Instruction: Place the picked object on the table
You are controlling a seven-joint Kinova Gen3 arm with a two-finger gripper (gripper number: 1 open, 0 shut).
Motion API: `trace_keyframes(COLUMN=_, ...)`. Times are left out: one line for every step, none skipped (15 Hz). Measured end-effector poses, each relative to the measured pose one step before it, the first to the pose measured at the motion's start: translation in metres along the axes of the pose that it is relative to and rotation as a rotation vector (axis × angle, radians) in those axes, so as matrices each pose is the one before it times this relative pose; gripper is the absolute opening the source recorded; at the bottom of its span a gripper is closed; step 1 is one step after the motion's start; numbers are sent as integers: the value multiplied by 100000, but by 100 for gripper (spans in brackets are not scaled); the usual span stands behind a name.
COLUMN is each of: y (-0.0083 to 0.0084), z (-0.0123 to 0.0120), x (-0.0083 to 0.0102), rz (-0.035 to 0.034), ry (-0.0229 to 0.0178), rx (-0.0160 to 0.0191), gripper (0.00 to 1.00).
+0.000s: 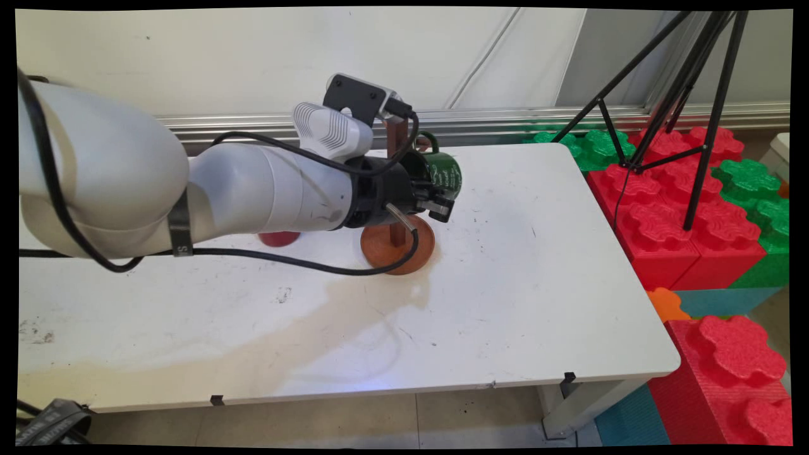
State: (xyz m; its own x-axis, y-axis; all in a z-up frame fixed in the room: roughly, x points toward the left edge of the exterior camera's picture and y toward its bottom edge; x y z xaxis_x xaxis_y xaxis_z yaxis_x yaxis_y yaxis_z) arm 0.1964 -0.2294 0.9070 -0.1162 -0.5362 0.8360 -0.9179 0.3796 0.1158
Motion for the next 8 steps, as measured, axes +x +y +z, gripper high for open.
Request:
trace_keyframes(y=193, z=-143, x=49, rz=842, ry=107, rx=-433, gripper=0)
trace_keyframes(y=166, z=-142, x=52, rz=777, ry=180, rx=-355, gripper=0)
trace_keyframes(y=106, z=-90, x=31, rz=495, ry=113, rx=-224, gripper=0)
trace_keyframes(y=151, z=-135, x=45, rz=747, ry=152, rx=-302, gripper=0)
trace_keyframes(y=102, z=-99, x=25, rz=481, ry=70, rx=-190, gripper=0)
trace_keyframes(y=164, z=-149, x=16, rz=915, ry=-33, rx=-432, gripper=0)
trace_keyframes(y=111, z=-103, x=10, rz=622, ry=-10, rx=-298, gripper=0)
trace_keyframes(y=156, z=-158, x=-6, rz=1253, ry=-159, rx=-482, gripper=0)
